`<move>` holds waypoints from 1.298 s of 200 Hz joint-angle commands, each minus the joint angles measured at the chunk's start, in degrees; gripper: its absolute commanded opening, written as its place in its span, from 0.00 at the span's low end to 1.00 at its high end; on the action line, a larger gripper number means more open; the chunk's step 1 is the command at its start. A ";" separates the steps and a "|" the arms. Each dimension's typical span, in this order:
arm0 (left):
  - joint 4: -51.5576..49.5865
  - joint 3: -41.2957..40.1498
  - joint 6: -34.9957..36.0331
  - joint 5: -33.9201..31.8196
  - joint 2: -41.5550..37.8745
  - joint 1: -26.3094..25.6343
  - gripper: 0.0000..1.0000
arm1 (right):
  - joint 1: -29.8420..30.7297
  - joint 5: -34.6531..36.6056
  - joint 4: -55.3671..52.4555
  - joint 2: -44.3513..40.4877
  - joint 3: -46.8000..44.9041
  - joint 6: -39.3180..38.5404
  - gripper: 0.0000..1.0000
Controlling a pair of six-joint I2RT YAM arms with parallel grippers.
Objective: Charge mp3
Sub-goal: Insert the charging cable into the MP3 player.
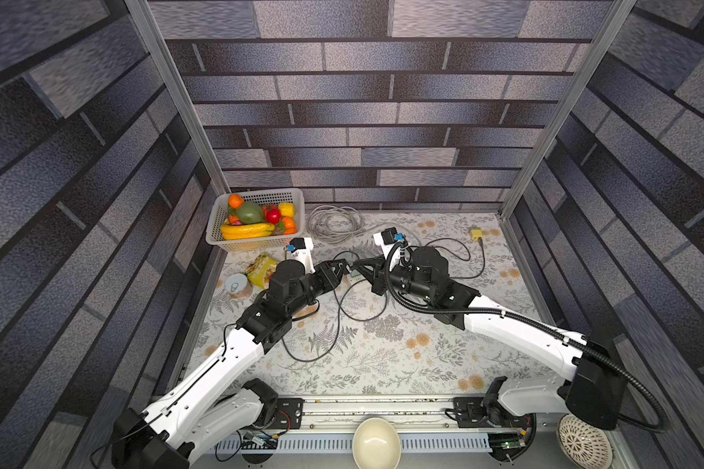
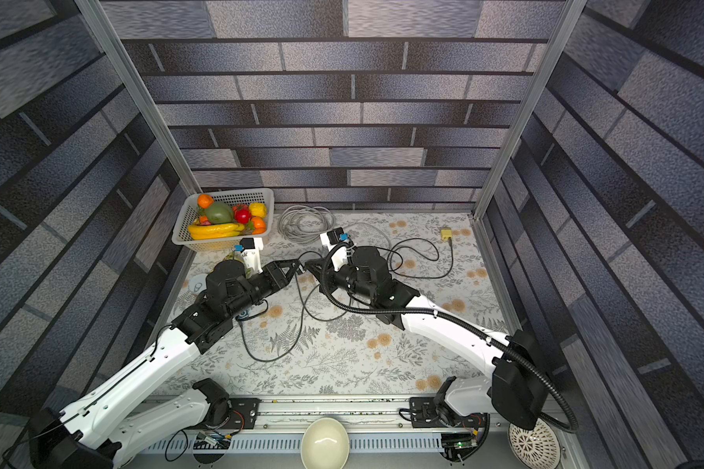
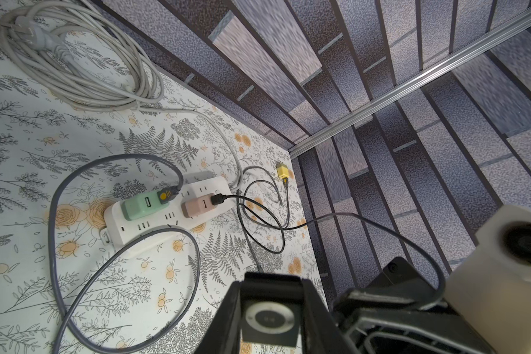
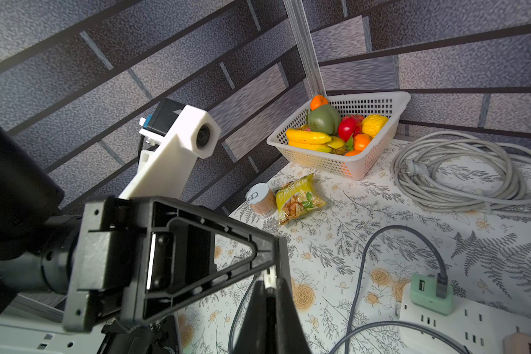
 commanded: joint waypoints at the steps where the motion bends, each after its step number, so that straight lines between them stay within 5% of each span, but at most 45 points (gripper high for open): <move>1: 10.92 0.53 -1.18 4.60 -2.06 -1.04 0.07 | 0.40 0.54 -3.33 2.37 -0.99 0.32 0.00; 155: 17.13 0.02 -5.67 6.42 -2.22 -1.39 0.02 | 3.31 6.27 -9.78 5.57 1.34 -6.24 0.00; 259: 21.62 -1.48 -3.46 7.35 -3.94 -1.79 0.01 | 3.08 6.68 -15.60 10.18 7.15 -2.40 0.00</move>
